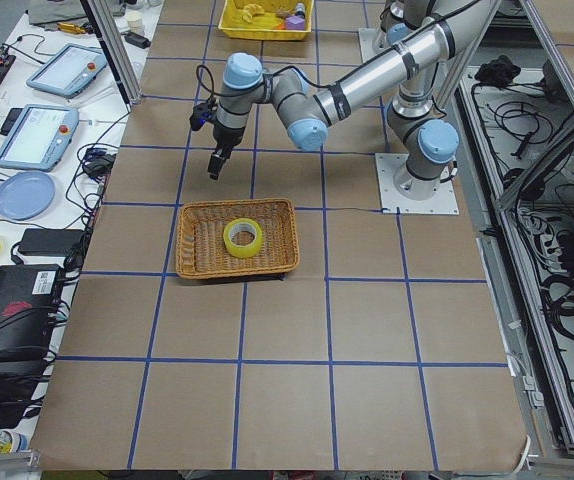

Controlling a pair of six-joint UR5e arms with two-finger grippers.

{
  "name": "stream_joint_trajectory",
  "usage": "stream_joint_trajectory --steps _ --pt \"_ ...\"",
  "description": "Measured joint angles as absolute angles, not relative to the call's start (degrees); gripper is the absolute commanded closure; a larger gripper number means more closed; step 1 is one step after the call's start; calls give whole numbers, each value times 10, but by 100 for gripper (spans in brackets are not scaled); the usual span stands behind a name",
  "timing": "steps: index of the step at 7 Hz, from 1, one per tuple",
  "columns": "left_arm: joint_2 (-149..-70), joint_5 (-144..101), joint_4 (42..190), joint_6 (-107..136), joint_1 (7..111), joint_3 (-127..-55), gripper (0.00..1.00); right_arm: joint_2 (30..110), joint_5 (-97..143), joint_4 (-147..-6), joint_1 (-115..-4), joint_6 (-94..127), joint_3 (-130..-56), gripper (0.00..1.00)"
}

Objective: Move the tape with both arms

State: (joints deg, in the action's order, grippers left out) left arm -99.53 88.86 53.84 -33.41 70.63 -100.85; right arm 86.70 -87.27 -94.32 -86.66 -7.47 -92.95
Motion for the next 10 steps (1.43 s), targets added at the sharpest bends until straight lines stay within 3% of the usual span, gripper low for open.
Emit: stream_joint_trajectory --steps 5,10 --pt "-959 900 904 -146 823 -847 0 877 -876 -885 -866 -73 -926 0" --pt "-954 929 937 -92 883 -833 0 879 -893 -872 -866 -73 -923 0"
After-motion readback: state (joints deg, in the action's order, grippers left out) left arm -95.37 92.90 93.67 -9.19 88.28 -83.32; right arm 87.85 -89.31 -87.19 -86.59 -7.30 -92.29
